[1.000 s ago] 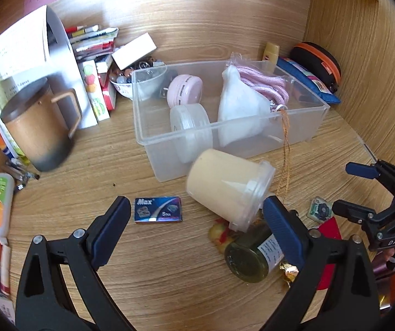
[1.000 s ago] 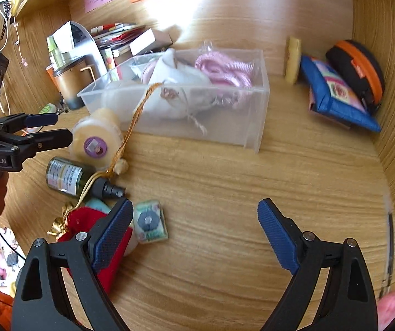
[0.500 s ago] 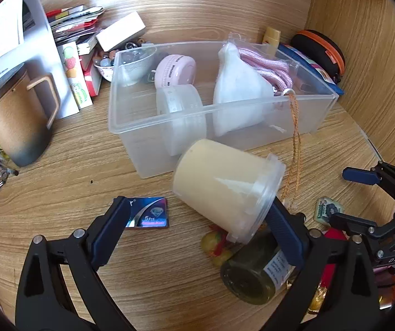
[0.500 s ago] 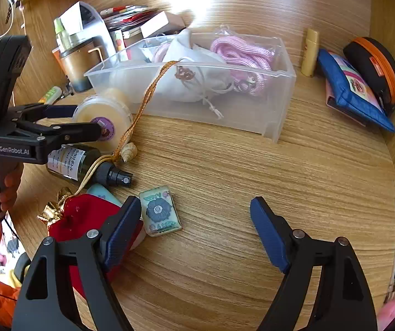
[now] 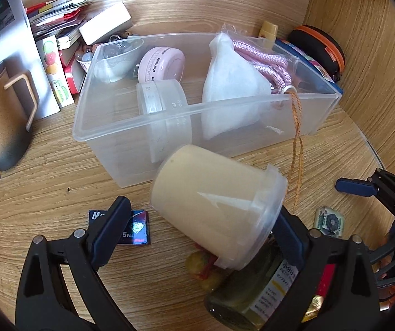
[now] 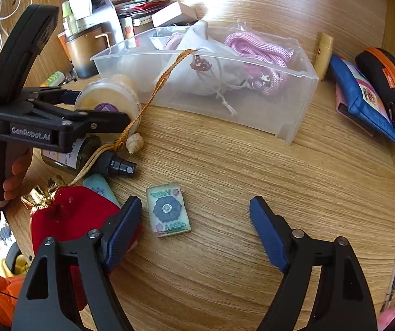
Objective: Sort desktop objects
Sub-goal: 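Grasp the cream jar with the left gripper while the right grasps the small green card, then lift the cream tape roll and green card and carry them over the clear box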
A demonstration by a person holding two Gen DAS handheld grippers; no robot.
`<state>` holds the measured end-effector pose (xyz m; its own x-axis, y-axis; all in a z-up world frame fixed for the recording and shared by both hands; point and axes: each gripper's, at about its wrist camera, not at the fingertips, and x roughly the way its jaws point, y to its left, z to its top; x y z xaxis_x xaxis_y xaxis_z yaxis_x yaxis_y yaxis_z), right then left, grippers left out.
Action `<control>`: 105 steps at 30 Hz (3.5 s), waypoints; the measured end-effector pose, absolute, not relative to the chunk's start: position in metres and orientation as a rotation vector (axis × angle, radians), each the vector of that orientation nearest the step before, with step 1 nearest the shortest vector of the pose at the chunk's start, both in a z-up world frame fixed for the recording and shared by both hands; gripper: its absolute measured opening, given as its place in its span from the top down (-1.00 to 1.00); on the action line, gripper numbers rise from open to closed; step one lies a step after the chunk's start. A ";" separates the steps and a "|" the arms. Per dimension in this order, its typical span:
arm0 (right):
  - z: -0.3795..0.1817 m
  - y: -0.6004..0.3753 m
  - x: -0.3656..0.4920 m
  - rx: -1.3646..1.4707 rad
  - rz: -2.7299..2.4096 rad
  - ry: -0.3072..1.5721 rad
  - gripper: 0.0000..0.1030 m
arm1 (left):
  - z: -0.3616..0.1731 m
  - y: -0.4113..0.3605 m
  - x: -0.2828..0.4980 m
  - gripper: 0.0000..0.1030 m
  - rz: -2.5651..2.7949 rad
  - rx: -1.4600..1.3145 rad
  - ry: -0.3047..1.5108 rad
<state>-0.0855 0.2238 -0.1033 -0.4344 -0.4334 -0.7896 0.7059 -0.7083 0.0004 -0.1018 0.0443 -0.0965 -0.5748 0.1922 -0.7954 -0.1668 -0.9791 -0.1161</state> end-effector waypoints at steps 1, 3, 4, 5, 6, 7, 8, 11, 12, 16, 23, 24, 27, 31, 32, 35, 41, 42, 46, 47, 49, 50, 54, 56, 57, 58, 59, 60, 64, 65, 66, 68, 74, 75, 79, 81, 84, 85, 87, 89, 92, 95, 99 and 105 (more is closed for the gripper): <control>-0.103 0.222 -0.085 1.051 -2.163 0.451 -0.33 | -0.097 0.044 -0.102 -0.90 2.620 -1.331 -0.044; -0.104 0.221 -0.084 1.048 -2.159 0.448 -0.30 | -0.097 0.045 -0.102 -0.89 2.621 -1.330 -0.040; -0.104 0.221 -0.084 1.047 -2.157 0.450 -0.30 | -0.096 0.045 -0.101 -0.88 2.625 -1.325 -0.036; -0.103 0.221 -0.084 1.043 -2.156 0.449 -0.25 | -0.096 0.045 -0.101 -0.83 2.627 -1.318 -0.033; -0.103 0.221 -0.083 1.039 -2.159 0.447 -0.17 | -0.095 0.046 -0.100 -0.81 2.626 -1.312 -0.029; -0.103 0.220 -0.082 1.033 -2.158 0.447 -0.15 | -0.095 0.047 -0.099 -0.73 2.622 -1.306 -0.026; -0.103 0.220 -0.082 1.027 -2.158 0.446 -0.06 | -0.095 0.048 -0.100 -0.66 2.618 -1.305 -0.022; -0.102 0.218 -0.078 1.010 -2.157 0.447 0.16 | -0.095 0.052 -0.100 -0.54 2.617 -1.306 -0.009; -0.103 0.217 -0.077 1.004 -2.156 0.453 0.20 | -0.096 0.054 -0.101 -0.52 2.619 -1.305 0.001; -0.103 0.218 -0.078 1.001 -2.153 0.442 0.27 | -0.096 0.055 -0.101 -0.47 2.629 -1.305 0.002; -0.103 0.223 -0.079 0.996 -2.149 0.414 0.49 | -0.093 0.052 -0.095 -0.38 2.655 -1.289 -0.014; -0.103 0.224 -0.079 0.996 -2.149 0.412 0.50 | -0.092 0.052 -0.095 -0.37 2.657 -1.286 -0.016; -0.103 0.226 -0.081 1.000 -2.152 0.399 0.56 | -0.091 0.049 -0.094 -0.35 2.678 -1.283 -0.028; -0.102 0.232 -0.082 1.008 -2.154 0.358 0.56 | -0.091 0.047 -0.093 -0.34 2.707 -1.283 -0.047; -0.102 0.233 -0.082 1.009 -2.148 0.350 0.56 | -0.091 0.047 -0.093 -0.33 2.713 -1.280 -0.048; -0.102 0.235 -0.083 1.015 -2.150 0.346 0.57 | -0.087 0.046 -0.091 -0.27 2.726 -1.255 -0.066; -0.095 0.237 -0.084 1.007 -2.168 0.346 0.56 | -0.085 0.041 -0.089 -0.26 2.759 -1.222 -0.144; -0.094 0.236 -0.083 1.003 -2.172 0.346 0.57 | -0.085 0.041 -0.089 -0.26 2.762 -1.220 -0.146; -0.086 0.234 -0.081 0.978 -2.184 0.370 0.57 | -0.083 0.039 -0.089 -0.26 2.762 -1.221 -0.162; -0.084 0.232 -0.080 0.969 -2.188 0.381 0.57 | -0.083 0.038 -0.089 -0.26 2.760 -1.221 -0.163; -0.082 0.230 -0.080 0.963 -2.187 0.392 0.57 | -0.083 0.037 -0.088 -0.26 2.760 -1.220 -0.171; -0.080 0.229 -0.081 0.960 -2.188 0.397 0.57 | -0.082 0.037 -0.088 -0.26 2.760 -1.218 -0.172; -0.076 0.227 -0.084 0.953 -2.194 0.394 0.57 | -0.080 0.034 -0.087 -0.26 2.767 -1.201 -0.189; -0.073 0.226 -0.086 0.946 -2.200 0.397 0.57 | -0.079 0.031 -0.086 -0.26 2.769 -1.193 -0.207; -0.072 0.225 -0.087 0.942 -2.203 0.398 0.57 | -0.078 0.029 -0.086 -0.26 2.768 -1.190 -0.217; -0.070 0.223 -0.087 0.939 -2.204 0.400 0.57 | -0.077 0.028 -0.085 -0.26 2.769 -1.188 -0.219; -0.068 0.222 -0.088 0.931 -2.208 0.407 0.57 | -0.076 0.026 -0.085 -0.26 2.772 -1.187 -0.220; -0.066 0.221 -0.088 0.926 -2.209 0.410 0.57 | -0.075 0.026 -0.084 -0.26 2.776 -1.189 -0.214; -0.059 0.218 -0.089 0.900 -2.219 0.414 0.57 | -0.068 0.022 -0.077 -0.26 2.820 -1.148 -0.203; -0.056 0.216 -0.089 0.891 -2.221 0.415 0.57 | -0.066 0.021 -0.076 -0.26 2.829 -1.136 -0.206; -0.054 0.215 -0.089 0.886 -2.221 0.414 0.57 | -0.065 0.020 -0.075 -0.26 2.835 -1.132 -0.213; -0.050 0.212 -0.091 0.878 -2.221 0.408 0.57 | -0.063 0.017 -0.072 -0.26 2.842 -1.120 -0.227; -0.040 0.203 -0.092 0.848 -2.223 0.409 0.57 | -0.054 0.013 -0.066 -0.26 2.884 -1.093 -0.208; -0.038 0.202 -0.092 0.838 -2.224 0.406 0.57 | -0.053 0.012 -0.066 -0.26 2.892 -1.088 -0.211; -0.029 0.197 -0.094 0.804 -2.227 0.388 0.57 | -0.043 0.008 -0.067 -0.26 2.894 -1.064 -0.221; -0.024 0.194 -0.096 0.789 -2.230 0.384 0.57 | -0.038 0.008 -0.067 -0.26 2.900 -1.053 -0.203; -0.018 0.192 -0.100 0.771 -2.235 0.379 0.57 | -0.030 0.009 -0.066 -0.26 2.903 -1.039 -0.184; -0.017 0.192 -0.102 0.767 -2.236 0.376 0.57 | -0.027 0.009 -0.065 -0.25 2.907 -1.025 -0.186; -0.014 0.192 -0.104 0.759 -2.242 0.370 0.57 | -0.022 0.009 -0.063 -0.25 2.910 -1.007 -0.188; -0.013 0.193 -0.107 0.757 -2.248 0.365 0.57 | -0.017 0.009 -0.062 -0.25 2.909 -0.994 -0.189; -0.013 0.195 -0.113 0.763 -2.253 0.351 0.57 | -0.011 0.010 -0.061 -0.26 2.909 -0.986 -0.180; -0.013 0.200 -0.117 0.765 -2.265 0.333 0.57 | -0.008 0.009 -0.063 -0.26 2.904 -0.983 -0.176; -0.014 0.206 -0.122 0.775 -2.272 0.312 0.57 | -0.007 0.008 -0.071 -0.25 2.901 -0.994 -0.181; -0.011 0.210 -0.132 0.773 -2.287 0.313 0.57 | -0.002 0.005 -0.087 -0.25 2.893 -1.005 -0.187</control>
<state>-0.1323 0.2104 -0.0112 -0.5825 -0.5389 -0.6086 0.6828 -0.7306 -0.0066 -0.0869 0.0053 -0.0020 -0.7831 0.1084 -0.6124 -0.0288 -0.9899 -0.1385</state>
